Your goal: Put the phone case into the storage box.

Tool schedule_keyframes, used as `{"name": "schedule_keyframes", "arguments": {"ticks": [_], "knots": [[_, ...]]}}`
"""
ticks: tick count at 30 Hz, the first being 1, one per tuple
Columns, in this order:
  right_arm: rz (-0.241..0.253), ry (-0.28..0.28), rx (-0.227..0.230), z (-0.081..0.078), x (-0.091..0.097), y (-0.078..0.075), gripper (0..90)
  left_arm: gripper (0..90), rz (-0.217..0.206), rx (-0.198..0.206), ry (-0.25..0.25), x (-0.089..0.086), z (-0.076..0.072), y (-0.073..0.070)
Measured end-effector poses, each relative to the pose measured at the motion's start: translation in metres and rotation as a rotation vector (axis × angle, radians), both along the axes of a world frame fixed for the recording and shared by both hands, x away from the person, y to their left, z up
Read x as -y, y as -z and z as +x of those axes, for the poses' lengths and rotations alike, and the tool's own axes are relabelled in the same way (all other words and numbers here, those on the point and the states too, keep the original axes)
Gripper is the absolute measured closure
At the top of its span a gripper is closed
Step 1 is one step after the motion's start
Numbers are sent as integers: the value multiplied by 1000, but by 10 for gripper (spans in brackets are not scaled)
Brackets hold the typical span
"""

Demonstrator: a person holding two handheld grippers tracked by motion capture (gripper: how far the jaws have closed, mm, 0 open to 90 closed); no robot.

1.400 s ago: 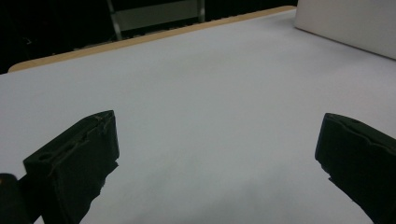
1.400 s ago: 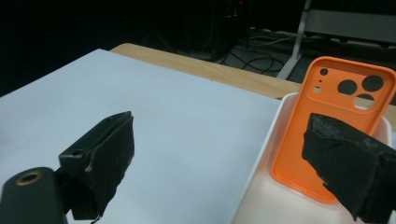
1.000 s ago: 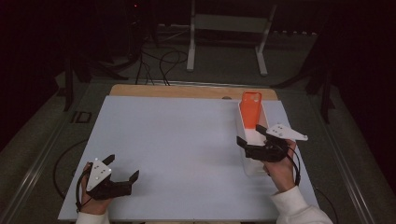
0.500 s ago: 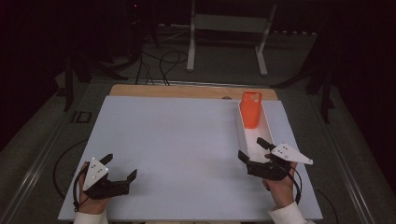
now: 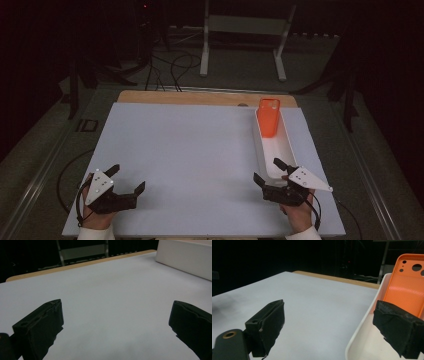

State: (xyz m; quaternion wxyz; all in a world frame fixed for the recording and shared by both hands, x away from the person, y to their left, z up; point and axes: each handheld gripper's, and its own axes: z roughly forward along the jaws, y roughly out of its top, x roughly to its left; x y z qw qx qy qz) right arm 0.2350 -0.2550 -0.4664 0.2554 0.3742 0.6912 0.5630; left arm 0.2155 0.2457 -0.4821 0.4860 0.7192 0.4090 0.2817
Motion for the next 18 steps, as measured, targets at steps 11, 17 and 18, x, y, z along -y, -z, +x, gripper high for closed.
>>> {"name": "schedule_keyframes", "arguments": {"ticks": [11, 17, 18], "knots": [[-38, 10, 38, -8, 2, 12, 103, 4, -15, 14, 16, -2, -2, 0], [-50, 22, 37, -11, 5, 16, 102, 4, -15, 19, 22, -2, -2, 0], [-50, 22, 37, -11, 5, 16, 102, 4, -14, 19, 23, -1, -2, 0]]}}
